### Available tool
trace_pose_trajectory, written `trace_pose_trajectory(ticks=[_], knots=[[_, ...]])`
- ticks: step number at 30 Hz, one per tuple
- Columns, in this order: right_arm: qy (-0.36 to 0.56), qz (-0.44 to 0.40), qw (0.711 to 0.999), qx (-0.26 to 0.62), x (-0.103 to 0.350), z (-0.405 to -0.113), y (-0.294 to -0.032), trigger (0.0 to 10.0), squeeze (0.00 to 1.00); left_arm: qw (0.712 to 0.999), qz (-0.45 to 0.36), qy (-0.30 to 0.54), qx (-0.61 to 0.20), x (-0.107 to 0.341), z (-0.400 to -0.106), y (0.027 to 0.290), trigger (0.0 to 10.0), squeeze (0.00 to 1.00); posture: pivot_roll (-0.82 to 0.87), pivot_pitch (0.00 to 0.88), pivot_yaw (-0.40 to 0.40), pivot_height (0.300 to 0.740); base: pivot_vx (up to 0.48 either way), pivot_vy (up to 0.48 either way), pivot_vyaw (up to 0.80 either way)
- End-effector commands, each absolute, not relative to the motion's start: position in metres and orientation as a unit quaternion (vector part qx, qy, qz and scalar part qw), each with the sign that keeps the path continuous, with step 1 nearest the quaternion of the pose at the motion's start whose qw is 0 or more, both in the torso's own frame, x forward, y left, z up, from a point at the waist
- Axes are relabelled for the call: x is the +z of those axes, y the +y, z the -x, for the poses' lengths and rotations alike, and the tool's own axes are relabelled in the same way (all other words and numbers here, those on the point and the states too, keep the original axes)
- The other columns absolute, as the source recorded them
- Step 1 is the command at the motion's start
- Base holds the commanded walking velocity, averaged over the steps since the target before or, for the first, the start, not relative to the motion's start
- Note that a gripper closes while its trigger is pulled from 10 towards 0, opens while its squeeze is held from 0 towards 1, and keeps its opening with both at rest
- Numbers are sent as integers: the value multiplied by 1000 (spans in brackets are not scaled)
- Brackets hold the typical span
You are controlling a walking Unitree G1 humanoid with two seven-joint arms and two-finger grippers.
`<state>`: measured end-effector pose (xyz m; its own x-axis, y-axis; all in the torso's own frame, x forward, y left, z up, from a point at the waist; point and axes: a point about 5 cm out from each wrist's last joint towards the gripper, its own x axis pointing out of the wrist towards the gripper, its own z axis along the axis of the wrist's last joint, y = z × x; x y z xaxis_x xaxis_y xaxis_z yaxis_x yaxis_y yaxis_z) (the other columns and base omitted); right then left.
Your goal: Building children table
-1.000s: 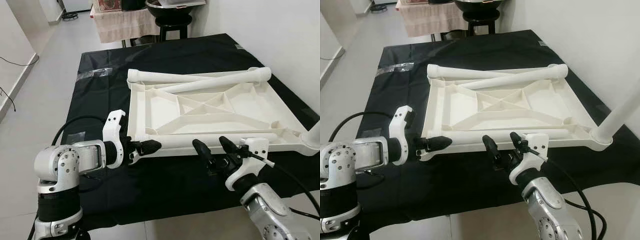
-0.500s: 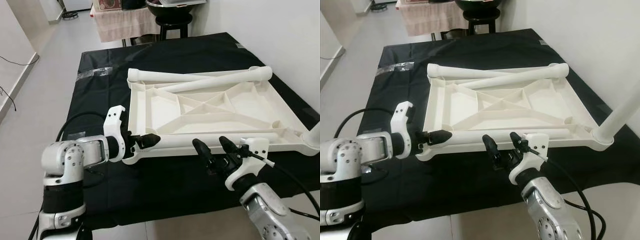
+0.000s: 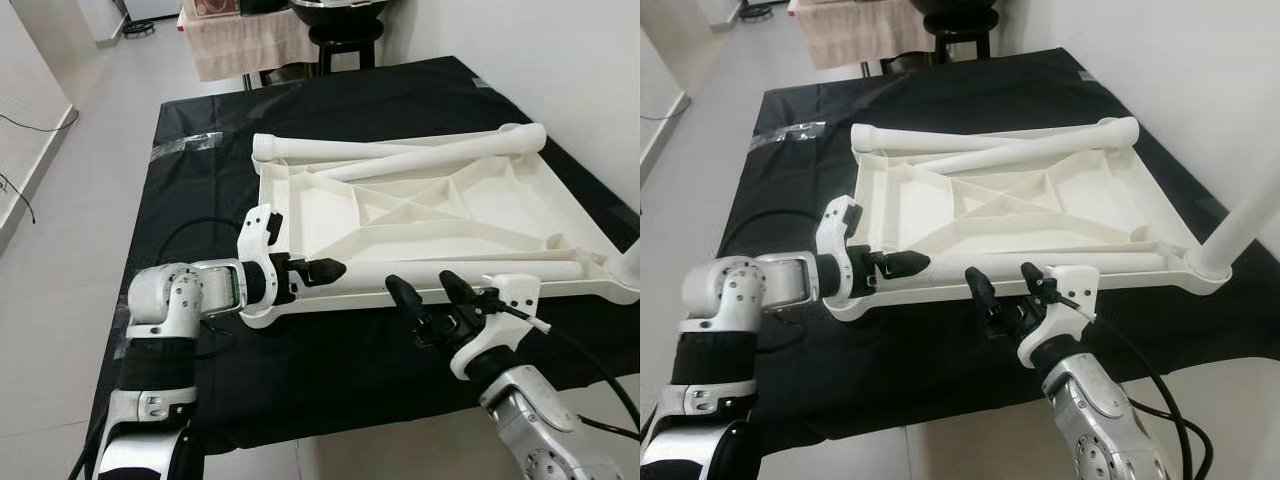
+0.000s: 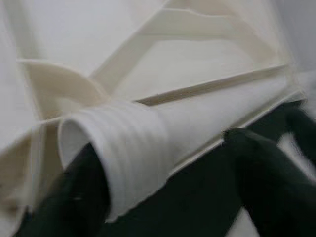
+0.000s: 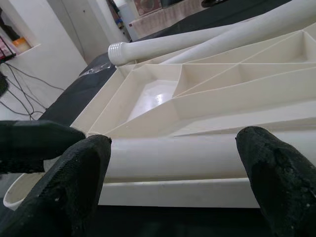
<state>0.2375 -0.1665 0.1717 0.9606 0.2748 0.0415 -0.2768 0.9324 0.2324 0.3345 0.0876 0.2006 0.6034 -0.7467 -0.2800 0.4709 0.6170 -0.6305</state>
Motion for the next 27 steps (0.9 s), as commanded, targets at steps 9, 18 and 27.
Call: trace_pose_trajectory(ticks=[9, 18, 27], knots=[[2, -121, 981, 149, 172, -235, -161, 10000, 0, 813, 320, 272, -404, 202, -337, 77, 0, 0, -195, 161, 78, 740, 0, 0, 0], [4, -115, 982, 149, 170, -236, -161, 10000, 0, 799, 340, 265, -419, 202, -338, 70, 0, 0, -202, 149, 75, 740, 0, 0, 0], [-13, -151, 978, 143, 181, -246, -170, 10000, 0, 810, 349, 200, -427, 221, -338, 81, 0, 0, -199, 107, 62, 740, 0, 0, 0]])
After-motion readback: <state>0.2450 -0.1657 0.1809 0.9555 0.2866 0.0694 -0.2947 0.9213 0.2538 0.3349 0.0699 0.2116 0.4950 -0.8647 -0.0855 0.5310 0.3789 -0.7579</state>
